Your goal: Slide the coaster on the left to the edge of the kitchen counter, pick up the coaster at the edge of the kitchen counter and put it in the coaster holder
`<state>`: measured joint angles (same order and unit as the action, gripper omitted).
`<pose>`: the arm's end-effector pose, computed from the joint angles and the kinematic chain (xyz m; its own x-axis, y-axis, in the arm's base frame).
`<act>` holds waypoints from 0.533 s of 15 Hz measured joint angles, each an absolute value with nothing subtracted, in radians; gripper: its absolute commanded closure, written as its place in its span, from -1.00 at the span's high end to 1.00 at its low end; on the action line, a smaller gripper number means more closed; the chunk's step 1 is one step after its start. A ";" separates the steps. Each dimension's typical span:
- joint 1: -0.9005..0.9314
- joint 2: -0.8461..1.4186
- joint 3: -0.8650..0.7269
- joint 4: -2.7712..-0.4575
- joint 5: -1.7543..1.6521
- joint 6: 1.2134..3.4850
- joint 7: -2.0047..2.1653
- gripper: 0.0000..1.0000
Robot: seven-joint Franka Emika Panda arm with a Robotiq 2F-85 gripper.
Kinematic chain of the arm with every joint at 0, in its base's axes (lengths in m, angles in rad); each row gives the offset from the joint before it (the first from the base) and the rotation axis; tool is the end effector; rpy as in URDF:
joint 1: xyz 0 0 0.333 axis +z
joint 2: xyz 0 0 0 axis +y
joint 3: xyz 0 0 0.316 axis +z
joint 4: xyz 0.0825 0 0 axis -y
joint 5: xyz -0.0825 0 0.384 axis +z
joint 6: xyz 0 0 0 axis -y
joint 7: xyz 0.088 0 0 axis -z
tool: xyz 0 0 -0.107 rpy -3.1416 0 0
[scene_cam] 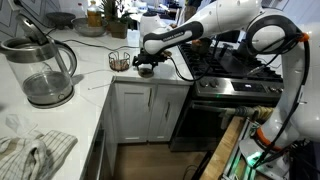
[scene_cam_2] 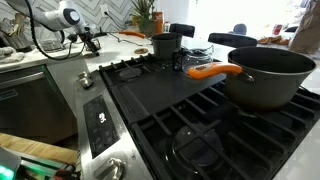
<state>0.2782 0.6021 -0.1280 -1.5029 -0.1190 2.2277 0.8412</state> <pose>0.7100 0.1198 0.3300 0.8106 -0.5476 0.2076 -0.5646 -0.8249 0.0288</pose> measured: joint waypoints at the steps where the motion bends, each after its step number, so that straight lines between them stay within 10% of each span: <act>1: 0.282 0.592 -0.126 -1.518 -0.122 2.233 0.853 1.00; 8: 0.286 0.549 -0.107 -1.587 -0.131 2.254 0.899 1.00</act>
